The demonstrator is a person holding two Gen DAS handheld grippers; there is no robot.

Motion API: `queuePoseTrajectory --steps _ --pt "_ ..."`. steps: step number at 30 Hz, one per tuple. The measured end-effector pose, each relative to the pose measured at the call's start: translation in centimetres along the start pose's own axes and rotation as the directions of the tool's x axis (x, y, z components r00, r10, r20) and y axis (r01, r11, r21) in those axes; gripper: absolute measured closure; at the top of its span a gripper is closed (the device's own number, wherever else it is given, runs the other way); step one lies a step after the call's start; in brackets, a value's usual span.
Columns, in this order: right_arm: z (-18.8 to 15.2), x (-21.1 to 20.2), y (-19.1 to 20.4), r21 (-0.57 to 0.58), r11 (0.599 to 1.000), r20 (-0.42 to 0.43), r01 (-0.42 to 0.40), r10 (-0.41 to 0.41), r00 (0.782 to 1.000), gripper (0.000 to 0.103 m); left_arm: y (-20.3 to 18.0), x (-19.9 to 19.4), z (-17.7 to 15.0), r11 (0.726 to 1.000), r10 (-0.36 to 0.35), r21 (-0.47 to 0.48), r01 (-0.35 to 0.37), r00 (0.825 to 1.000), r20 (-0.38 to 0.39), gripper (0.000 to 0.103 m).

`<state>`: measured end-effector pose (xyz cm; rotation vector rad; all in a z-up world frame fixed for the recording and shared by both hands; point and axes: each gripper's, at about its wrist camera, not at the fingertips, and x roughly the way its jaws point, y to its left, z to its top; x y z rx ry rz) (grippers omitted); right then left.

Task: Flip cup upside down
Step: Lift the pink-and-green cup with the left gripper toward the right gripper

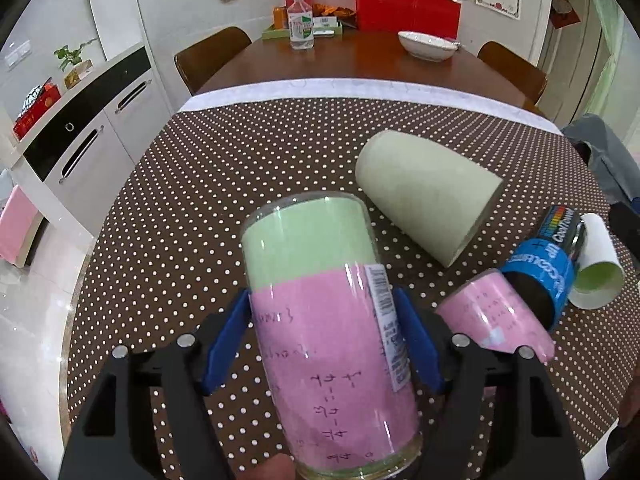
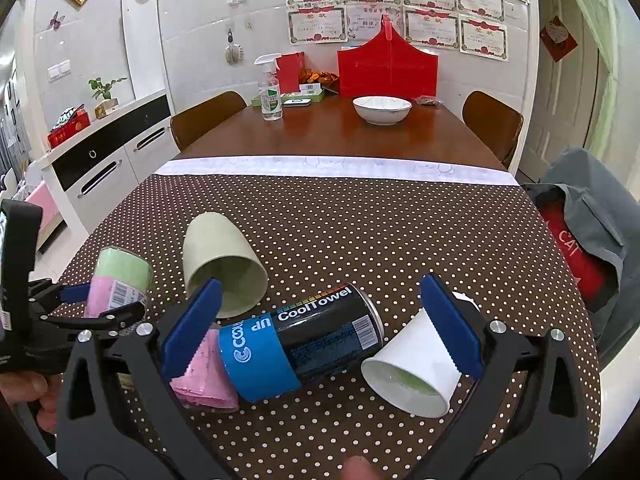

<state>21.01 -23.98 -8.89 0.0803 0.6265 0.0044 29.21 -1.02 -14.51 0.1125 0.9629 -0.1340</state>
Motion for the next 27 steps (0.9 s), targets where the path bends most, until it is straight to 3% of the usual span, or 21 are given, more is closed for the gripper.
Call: queuePoseTrajectory --steps 6,11,20,27 --pt "0.0 -1.1 0.1 0.002 1.000 0.014 0.001 -0.001 1.000 0.006 -0.1 -0.3 -1.0 1.000 0.009 0.019 -0.009 1.000 -0.008 0.031" --pt "-0.2 -1.6 0.1 0.000 1.000 0.019 0.006 -0.006 1.000 0.006 0.1 1.3 -1.8 1.000 0.027 -0.009 -0.028 0.997 -0.079 0.030" --pt "-0.1 -1.9 -0.2 0.009 1.000 0.023 0.003 -0.004 1.000 0.006 0.1 0.8 -3.2 0.989 0.132 -0.043 -0.139 0.980 -0.150 0.027" --pt "-0.1 -2.1 0.1 0.004 1.000 0.024 0.002 -0.003 1.000 0.006 1.4 1.0 -3.6 0.988 0.098 -0.103 -0.114 0.984 -0.146 0.030"
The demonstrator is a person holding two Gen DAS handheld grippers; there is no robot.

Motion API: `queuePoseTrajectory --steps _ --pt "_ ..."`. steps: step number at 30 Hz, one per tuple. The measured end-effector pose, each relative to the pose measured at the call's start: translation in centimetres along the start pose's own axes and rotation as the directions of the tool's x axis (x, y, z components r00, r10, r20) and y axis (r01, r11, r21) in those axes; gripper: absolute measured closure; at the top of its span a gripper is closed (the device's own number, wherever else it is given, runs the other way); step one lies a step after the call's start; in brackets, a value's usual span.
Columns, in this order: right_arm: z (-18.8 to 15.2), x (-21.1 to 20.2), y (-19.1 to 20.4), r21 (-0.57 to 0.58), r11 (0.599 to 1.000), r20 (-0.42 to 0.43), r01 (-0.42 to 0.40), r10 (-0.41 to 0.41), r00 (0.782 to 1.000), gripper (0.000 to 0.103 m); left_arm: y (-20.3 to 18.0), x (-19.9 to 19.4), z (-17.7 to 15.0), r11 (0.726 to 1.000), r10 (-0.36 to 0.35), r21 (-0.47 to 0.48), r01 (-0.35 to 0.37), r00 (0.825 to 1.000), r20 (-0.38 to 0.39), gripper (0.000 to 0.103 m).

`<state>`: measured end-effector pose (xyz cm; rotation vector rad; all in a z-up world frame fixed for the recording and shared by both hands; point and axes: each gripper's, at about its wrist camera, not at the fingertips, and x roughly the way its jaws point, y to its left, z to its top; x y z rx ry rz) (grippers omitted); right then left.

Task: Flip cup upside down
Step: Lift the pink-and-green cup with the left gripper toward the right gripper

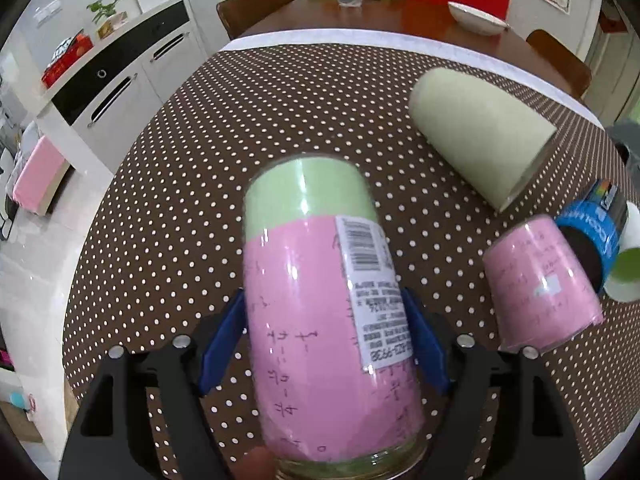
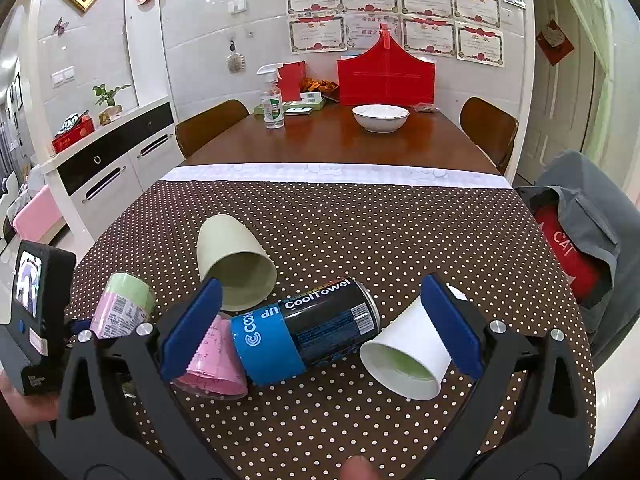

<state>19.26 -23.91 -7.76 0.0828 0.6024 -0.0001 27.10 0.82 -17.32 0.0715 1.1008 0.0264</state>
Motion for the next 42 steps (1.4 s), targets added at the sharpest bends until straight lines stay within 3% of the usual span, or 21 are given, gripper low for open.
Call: queuePoseTrajectory --steps 11,22,31,35,42 --pt "-0.2 -0.5 -0.3 0.010 1.000 0.004 0.005 -0.005 1.000 0.006 -2.1 -1.4 -0.9 0.993 -0.063 0.097 0.060 0.998 0.029 0.032" --pt "-0.9 -2.6 -1.3 0.041 0.999 0.028 0.031 -0.032 0.999 0.006 -2.3 -6.8 -2.6 0.981 -0.127 0.160 0.111 0.987 0.094 0.032" --pt "-3.2 -6.3 -3.4 0.086 0.992 0.060 0.090 -0.095 0.994 0.006 -6.5 -11.7 -6.9 0.928 -0.267 0.302 0.217 0.955 0.133 0.032" --pt "-5.1 -7.7 -4.6 0.105 0.987 0.058 0.124 -0.131 0.990 0.006 -9.0 -11.4 -8.8 0.903 -0.309 0.347 0.254 0.944 0.114 0.032" --pt "-7.8 -9.4 -5.9 0.125 0.979 0.054 0.164 -0.172 0.984 0.006 -12.7 -9.1 -10.8 0.878 -0.330 0.387 0.282 0.942 0.062 0.032"
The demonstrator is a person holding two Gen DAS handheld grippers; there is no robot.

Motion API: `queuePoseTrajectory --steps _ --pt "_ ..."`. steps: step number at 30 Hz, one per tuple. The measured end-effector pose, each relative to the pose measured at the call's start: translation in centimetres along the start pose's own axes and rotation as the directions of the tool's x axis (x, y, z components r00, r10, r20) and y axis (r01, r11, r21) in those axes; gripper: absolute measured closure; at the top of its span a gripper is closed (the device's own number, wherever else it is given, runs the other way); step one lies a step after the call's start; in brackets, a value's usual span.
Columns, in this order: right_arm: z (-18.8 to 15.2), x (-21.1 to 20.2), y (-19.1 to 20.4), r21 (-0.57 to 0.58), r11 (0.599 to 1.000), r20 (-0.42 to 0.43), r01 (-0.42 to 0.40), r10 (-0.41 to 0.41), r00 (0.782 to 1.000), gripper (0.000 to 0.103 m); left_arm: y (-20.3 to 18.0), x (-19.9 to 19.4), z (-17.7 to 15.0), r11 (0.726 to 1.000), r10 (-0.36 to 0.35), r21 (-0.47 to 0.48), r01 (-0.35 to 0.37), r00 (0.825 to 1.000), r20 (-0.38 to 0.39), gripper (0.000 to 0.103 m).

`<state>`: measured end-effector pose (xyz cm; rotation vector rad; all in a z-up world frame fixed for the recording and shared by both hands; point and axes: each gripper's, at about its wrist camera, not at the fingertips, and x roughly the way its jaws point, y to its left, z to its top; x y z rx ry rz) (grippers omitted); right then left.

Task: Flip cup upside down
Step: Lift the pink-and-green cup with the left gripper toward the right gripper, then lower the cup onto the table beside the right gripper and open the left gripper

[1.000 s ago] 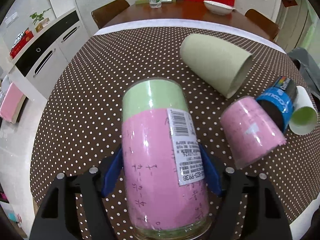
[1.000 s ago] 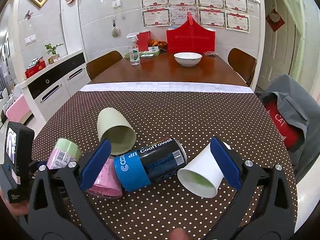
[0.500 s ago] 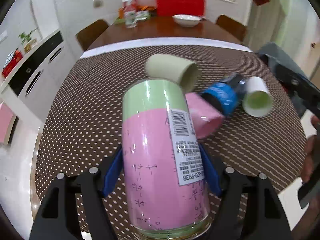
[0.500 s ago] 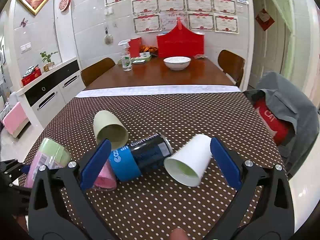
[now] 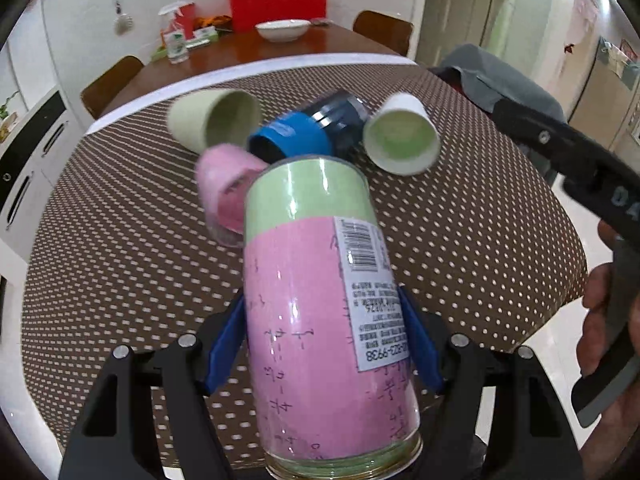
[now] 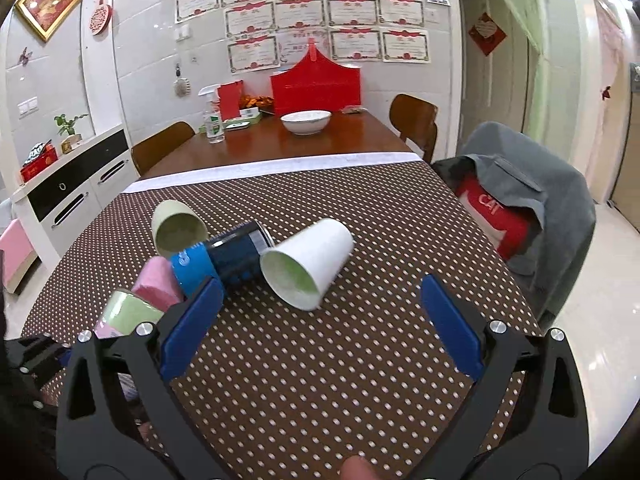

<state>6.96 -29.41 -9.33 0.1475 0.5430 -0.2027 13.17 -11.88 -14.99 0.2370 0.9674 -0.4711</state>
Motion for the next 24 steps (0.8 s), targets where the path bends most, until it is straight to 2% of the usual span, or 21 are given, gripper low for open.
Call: queuePoseTrajectory --steps 5,10,12,15,18,24 --pt "-0.7 -0.5 -0.2 -0.005 1.000 -0.001 0.000 0.000 1.000 0.006 -0.2 2.0 0.0 1.000 0.010 -0.006 -0.011 1.000 -0.030 0.031" --pt "-1.0 -0.6 -0.2 -0.004 1.000 0.000 0.000 0.000 1.000 0.006 -0.1 2.3 0.2 1.000 0.013 -0.001 -0.013 0.999 -0.031 0.030" --pt "-1.0 -0.7 -0.1 -0.002 1.000 0.002 0.000 0.000 1.000 0.006 -0.1 2.0 0.2 1.000 0.029 0.005 -0.029 0.999 -0.018 0.026" --pt "-1.2 -0.9 0.0 -0.002 1.000 0.002 0.000 0.000 1.000 0.006 0.0 1.1 0.2 1.000 0.013 -0.008 -0.013 1.000 0.013 0.022" --pt "-1.2 -1.2 0.2 -0.005 1.000 0.008 -0.004 0.004 1.000 0.006 -0.1 0.7 0.3 1.000 0.012 -0.008 -0.012 1.000 0.026 0.022" --pt "-0.9 -2.2 0.7 0.002 1.000 0.025 -0.023 0.023 0.999 0.006 -0.5 -2.2 -0.5 0.999 0.048 -0.014 -0.046 0.993 0.106 0.022"
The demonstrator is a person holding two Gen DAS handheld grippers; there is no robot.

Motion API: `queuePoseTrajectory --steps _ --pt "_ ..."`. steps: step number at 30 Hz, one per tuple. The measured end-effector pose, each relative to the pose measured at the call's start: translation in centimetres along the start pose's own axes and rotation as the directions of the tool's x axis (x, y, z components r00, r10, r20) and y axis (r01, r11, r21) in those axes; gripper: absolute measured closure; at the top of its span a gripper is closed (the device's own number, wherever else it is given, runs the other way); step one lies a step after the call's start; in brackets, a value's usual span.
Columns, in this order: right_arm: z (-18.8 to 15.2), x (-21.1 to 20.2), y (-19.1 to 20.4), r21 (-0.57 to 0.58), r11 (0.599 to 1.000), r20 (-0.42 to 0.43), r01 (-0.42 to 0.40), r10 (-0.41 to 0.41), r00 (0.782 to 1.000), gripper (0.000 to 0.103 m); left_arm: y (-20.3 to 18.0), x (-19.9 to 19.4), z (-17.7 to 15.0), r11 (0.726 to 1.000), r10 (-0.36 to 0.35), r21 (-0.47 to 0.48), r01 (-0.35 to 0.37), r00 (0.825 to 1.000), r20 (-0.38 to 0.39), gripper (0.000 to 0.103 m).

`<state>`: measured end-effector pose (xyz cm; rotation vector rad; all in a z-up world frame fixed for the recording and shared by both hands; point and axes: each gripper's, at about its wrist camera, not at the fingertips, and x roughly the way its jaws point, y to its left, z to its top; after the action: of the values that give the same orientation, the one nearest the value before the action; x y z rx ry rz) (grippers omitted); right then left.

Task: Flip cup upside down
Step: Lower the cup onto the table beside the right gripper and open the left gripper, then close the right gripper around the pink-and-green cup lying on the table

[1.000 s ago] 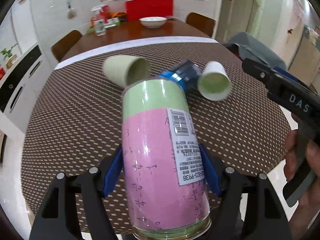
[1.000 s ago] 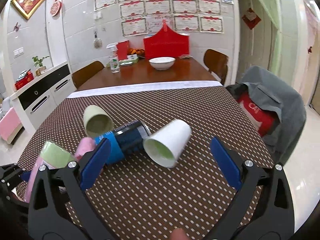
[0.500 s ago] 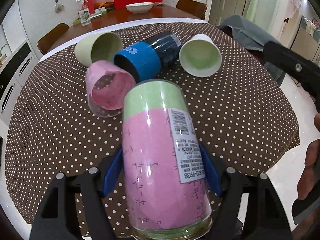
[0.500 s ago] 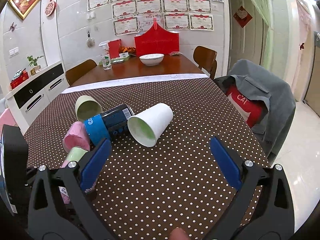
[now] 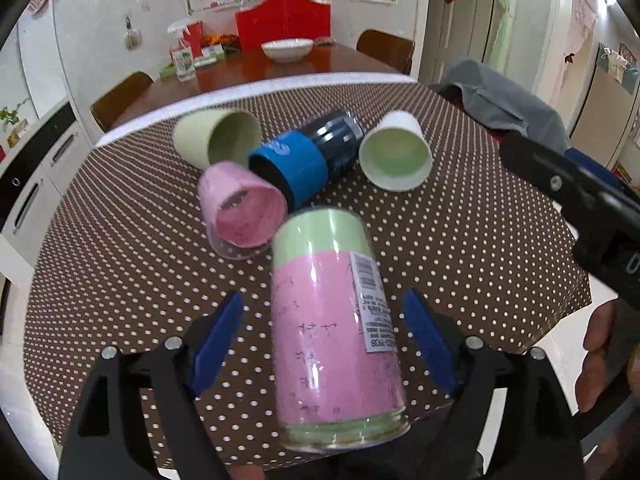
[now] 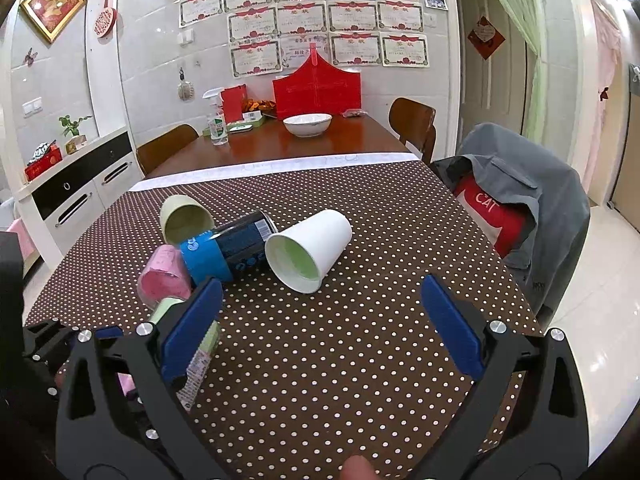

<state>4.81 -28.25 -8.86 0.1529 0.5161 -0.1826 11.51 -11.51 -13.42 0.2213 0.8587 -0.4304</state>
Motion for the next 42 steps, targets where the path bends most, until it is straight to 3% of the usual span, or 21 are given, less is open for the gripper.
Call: queuePoseTrajectory --steps 6,14,31,37,42 --pt "0.4 -1.3 1.1 0.006 0.999 0.014 -0.038 0.037 0.999 0.006 0.7 -3.4 -0.1 0.998 0.062 -0.030 -0.059 0.992 0.113 0.019" --pt "0.6 -2.1 3.6 -0.017 0.992 0.003 -0.124 0.124 0.992 0.006 2.5 -7.1 -0.6 0.989 0.141 -0.064 -0.131 0.966 0.217 0.018" --pt "1.1 -1.4 6.5 -0.049 0.976 -0.090 -0.212 0.208 0.974 0.006 8.9 -9.6 -2.7 0.953 0.239 -0.254 -0.168 0.929 0.282 0.018" --pt "1.5 0.7 7.2 -0.006 0.963 -0.204 -0.269 0.262 0.943 0.006 10.9 -9.2 -3.4 0.938 0.265 -0.294 -0.182 0.924 0.274 0.018" --pt "0.7 3.4 8.7 0.000 0.966 -0.337 -0.260 0.245 0.909 0.006 12.1 -8.6 -4.0 0.932 0.276 -0.306 -0.191 0.924 0.264 0.018"
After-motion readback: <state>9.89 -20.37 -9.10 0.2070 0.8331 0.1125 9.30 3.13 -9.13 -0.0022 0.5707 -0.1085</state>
